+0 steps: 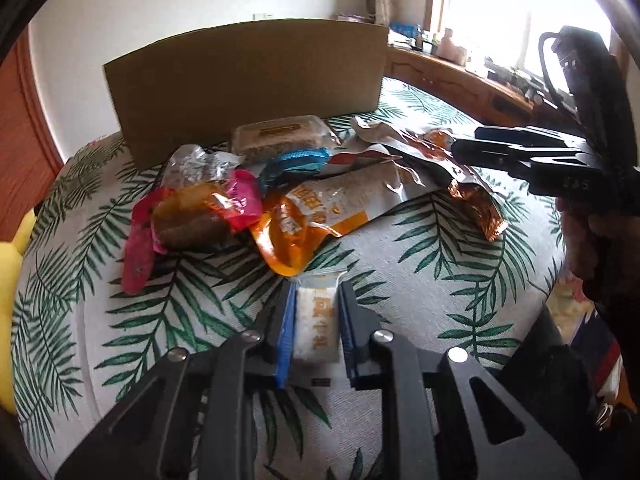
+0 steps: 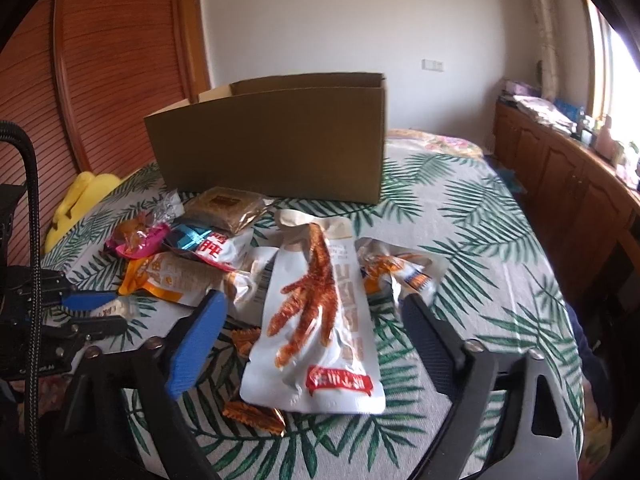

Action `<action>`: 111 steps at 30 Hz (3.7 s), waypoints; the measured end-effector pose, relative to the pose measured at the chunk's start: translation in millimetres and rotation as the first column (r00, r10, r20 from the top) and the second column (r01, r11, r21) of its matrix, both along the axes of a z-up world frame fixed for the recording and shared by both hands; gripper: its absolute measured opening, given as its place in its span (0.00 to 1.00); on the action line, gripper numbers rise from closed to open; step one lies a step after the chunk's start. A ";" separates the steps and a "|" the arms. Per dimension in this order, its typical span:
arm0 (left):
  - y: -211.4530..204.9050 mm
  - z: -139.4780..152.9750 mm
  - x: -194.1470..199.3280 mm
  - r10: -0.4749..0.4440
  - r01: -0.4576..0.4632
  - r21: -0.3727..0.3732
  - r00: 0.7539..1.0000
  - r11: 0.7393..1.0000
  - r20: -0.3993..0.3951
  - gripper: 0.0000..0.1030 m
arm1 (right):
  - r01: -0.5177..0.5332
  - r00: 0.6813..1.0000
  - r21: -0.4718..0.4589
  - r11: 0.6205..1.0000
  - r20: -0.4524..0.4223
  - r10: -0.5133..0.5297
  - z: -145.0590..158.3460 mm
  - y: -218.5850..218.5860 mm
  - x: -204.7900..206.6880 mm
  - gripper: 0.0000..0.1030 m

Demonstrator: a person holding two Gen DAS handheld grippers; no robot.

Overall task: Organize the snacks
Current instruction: 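Grasp the small white snack bar with the left gripper while the right gripper grasps the chicken-feet pouch, then lift the white bar with the left gripper while the right gripper lifts the chicken-feet pouch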

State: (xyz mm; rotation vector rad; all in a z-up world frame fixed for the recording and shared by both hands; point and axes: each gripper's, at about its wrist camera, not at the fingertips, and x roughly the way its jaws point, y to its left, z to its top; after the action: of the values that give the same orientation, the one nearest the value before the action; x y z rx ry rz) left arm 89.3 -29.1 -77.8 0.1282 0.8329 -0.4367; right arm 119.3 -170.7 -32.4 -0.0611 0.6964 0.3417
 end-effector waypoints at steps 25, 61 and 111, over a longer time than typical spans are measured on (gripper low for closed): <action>6.2 0.0 -3.6 0.067 -0.067 -0.041 0.998 0.997 -0.002 0.19 | -0.039 0.979 -0.040 0.998 -0.200 0.030 -23.5 6.6 48.6 0.68; 5.2 9.3 -9.0 0.080 -0.079 -0.082 0.997 0.993 0.014 0.19 | -0.074 0.964 -0.055 0.996 -0.259 0.058 -22.7 23.9 76.7 0.76; 14.5 93.1 19.6 0.106 -0.088 -0.109 0.980 0.990 0.170 0.19 | -0.132 0.991 0.001 0.991 -0.015 0.132 80.0 19.9 27.0 0.45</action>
State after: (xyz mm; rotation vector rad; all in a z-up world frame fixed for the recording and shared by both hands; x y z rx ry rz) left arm 108.9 -14.6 15.3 0.0313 0.6390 -0.3689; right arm 146.2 -150.8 47.6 -0.1051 0.7091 0.4692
